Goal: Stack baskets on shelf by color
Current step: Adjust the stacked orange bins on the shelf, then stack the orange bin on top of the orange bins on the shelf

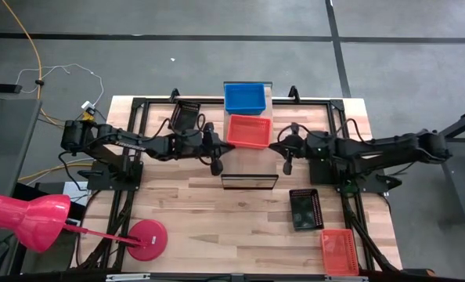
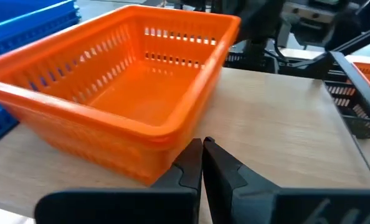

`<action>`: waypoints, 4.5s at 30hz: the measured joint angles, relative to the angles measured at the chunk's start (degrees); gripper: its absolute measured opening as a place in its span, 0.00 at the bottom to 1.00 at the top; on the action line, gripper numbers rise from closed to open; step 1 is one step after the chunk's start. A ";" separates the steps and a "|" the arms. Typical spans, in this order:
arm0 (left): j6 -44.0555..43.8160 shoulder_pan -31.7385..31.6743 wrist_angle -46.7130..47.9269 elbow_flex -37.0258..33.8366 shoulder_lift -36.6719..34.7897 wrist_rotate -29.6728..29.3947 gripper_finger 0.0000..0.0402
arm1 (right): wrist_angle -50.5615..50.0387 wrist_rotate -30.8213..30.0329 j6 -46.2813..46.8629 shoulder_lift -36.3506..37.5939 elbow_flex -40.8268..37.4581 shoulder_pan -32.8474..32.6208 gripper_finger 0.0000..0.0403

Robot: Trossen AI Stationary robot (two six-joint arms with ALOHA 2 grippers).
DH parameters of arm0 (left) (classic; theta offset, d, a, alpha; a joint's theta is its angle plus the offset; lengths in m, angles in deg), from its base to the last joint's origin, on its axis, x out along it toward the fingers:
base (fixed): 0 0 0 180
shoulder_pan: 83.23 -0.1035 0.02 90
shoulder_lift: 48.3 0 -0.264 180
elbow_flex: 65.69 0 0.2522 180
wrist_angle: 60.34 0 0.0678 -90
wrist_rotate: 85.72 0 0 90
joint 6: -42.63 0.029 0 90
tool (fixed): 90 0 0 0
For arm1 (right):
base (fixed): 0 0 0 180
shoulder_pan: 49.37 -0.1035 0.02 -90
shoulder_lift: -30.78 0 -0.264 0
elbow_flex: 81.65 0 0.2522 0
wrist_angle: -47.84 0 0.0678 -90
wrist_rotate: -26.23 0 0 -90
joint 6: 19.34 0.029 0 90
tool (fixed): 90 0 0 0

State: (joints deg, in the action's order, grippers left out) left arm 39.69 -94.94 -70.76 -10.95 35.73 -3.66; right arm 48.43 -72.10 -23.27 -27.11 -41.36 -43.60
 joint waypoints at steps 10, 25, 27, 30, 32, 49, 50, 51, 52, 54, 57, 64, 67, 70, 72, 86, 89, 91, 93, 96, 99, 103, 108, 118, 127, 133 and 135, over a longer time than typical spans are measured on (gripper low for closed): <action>-2.00 1.55 0.33 0.00 0.00 -0.14 0.00 | 3.84 -0.23 -0.58 -2.27 0.00 3.16 0.00; 0.12 0.96 -2.23 0.00 -0.02 -3.39 0.00 | 9.42 -5.13 0.95 -2.25 0.00 8.44 0.00; 0.11 0.79 -2.07 0.00 -0.02 -3.33 0.00 | 8.70 -5.08 1.99 -2.25 0.00 8.80 0.00; 0.30 0.76 -0.13 -0.01 -0.55 -3.22 0.00 | 6.79 -3.34 2.50 -2.25 0.00 8.84 0.00; 1.39 0.79 0.97 -0.02 -1.47 -3.21 0.00 | 4.77 -2.98 2.50 -2.24 0.00 8.82 0.00; 5.97 0.90 7.08 -8.06 -22.50 -1.92 0.00 | -15.74 -5.23 6.81 12.06 0.00 8.82 0.00; 5.87 0.90 4.69 -10.32 -24.48 -1.88 0.00 | -16.26 -4.55 7.63 13.17 0.00 8.82 0.00; 5.35 0.90 2.06 -12.77 -26.49 -1.89 0.00 | -16.54 -3.44 8.49 14.29 0.00 8.82 0.00; 4.94 0.90 -0.89 -15.29 -28.35 -1.86 0.00 | -16.45 -2.44 9.47 15.27 0.00 8.82 0.00; 3.84 0.90 -7.25 -20.36 -31.91 -1.43 0.00 | -16.37 -0.62 11.07 17.02 0.00 8.82 0.00; 2.12 0.90 -15.51 -26.90 -35.82 -1.48 0.00 | -17.18 0.36 14.70 18.43 0.02 8.82 0.00; -0.03 0.90 -20.52 -31.78 -40.91 -2.17 0.00 | -44.08 7.61 27.45 15.23 12.54 3.69 0.14; -0.20 0.90 -20.55 -31.78 -41.69 -2.53 0.00 | -56.26 9.33 35.99 11.85 19.73 -2.79 0.21; 0.88 0.90 -20.56 -31.78 -41.89 -2.63 0.00 | -67.48 11.65 48.60 8.00 25.80 -11.41 0.26; 1.47 0.88 -20.68 -31.78 -41.99 -2.67 0.00 | -72.27 11.42 58.49 5.41 28.98 -18.41 0.28; 2.10 0.88 -20.70 -31.12 -41.97 -2.96 0.00 | -76.30 20.32 95.18 -17.76 34.58 -56.07 0.28; 1.64 0.86 -20.68 -31.12 -41.97 -2.69 0.00 | -76.30 23.66 93.78 -22.49 34.58 -58.29 0.28; 1.62 0.86 -20.68 -31.12 -41.97 -2.37 0.00 | -76.30 23.58 91.56 -25.30 34.56 -59.41 0.28; 1.60 0.86 -20.66 -31.12 -41.94 -2.34 0.00 | -76.59 22.81 88.51 -27.94 34.56 -59.97 0.28; 1.62 0.86 -20.66 -31.12 -41.94 -2.34 0.00 | -78.49 21.87 83.29 -31.62 34.53 -59.97 0.28; 1.62 0.86 -20.66 -31.12 -41.94 -2.34 0.00 | -81.42 21.82 79.56 -34.79 34.50 -59.94 0.28; 1.62 0.86 -20.66 -31.12 -41.94 -2.32 0.00 | -82.08 21.93 75.10 -37.51 34.49 -59.82 0.28; 1.62 0.86 -20.66 -31.12 -41.94 -2.30 0.00 | -82.48 20.69 72.49 -38.56 34.49 -59.81 0.28; 0.13 0.86 -18.59 -31.12 -41.92 -2.15 0.00 | -82.39 19.02 71.95 -39.49 34.49 -60.21 0.26; 0.13 0.86 -18.90 -31.12 -41.92 -2.17 0.00 | -82.69 24.54 70.58 -38.99 34.48 -60.21 0.03; 0.13 0.86 -18.91 -31.12 -41.92 -2.19 0.00 | -83.79 24.43 71.25 -33.08 34.47 -59.66 0.01; 0.13 0.86 -18.91 -31.12 -41.92 -2.19 0.00 | -83.23 23.54 72.38 -29.83 34.47 -59.51 0.01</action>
State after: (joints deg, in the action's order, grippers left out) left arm 39.82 -94.08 -89.67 -42.08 -6.19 -5.85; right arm -34.80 -48.55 49.11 -56.94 -6.89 -103.12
